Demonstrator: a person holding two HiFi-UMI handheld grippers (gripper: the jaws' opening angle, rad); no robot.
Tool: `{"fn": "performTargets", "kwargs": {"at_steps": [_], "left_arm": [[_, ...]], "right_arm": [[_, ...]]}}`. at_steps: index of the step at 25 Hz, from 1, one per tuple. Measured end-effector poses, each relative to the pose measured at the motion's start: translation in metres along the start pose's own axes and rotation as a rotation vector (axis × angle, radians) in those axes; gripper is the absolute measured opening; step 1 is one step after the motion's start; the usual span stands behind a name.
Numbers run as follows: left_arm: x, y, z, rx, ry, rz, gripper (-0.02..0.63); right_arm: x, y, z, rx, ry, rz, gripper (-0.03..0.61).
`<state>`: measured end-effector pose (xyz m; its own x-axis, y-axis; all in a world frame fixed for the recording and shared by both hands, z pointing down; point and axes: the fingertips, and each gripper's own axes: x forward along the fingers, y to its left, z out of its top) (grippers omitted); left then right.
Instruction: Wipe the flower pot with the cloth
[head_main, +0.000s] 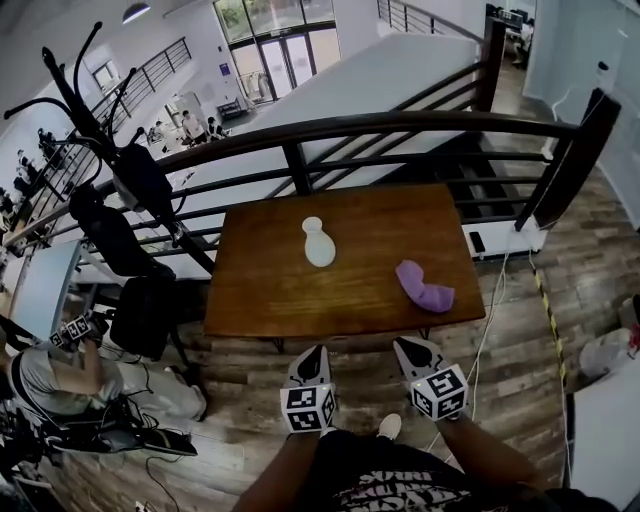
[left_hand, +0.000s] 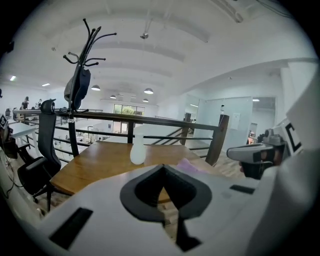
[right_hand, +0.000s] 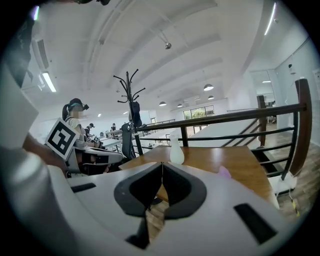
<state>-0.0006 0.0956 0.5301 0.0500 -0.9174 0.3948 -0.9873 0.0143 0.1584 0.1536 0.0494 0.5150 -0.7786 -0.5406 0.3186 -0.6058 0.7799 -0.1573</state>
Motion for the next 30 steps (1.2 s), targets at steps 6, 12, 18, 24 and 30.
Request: {"fn": "performTargets", "kwargs": {"at_steps": [6, 12, 18, 24, 30], "left_arm": [[0.017, -0.002, 0.016, 0.015, -0.009, 0.005, -0.002], [0.045, 0.001, 0.018, 0.016, 0.012, -0.022, -0.002], [0.072, 0.022, 0.021, -0.006, 0.027, -0.055, -0.002], [0.105, 0.053, 0.027, -0.014, 0.04, -0.103, -0.002], [0.138, 0.085, 0.054, -0.006, 0.018, -0.164, -0.002]], "right_arm": [[0.006, -0.017, 0.008, 0.014, -0.01, 0.004, -0.002], [0.022, -0.036, 0.005, 0.03, 0.007, -0.03, -0.002], [0.052, -0.043, 0.006, 0.029, 0.04, -0.065, -0.002], [0.086, -0.045, 0.009, 0.022, 0.086, -0.104, -0.002], [0.123, -0.046, 0.025, 0.003, 0.092, -0.177, -0.002]]}}
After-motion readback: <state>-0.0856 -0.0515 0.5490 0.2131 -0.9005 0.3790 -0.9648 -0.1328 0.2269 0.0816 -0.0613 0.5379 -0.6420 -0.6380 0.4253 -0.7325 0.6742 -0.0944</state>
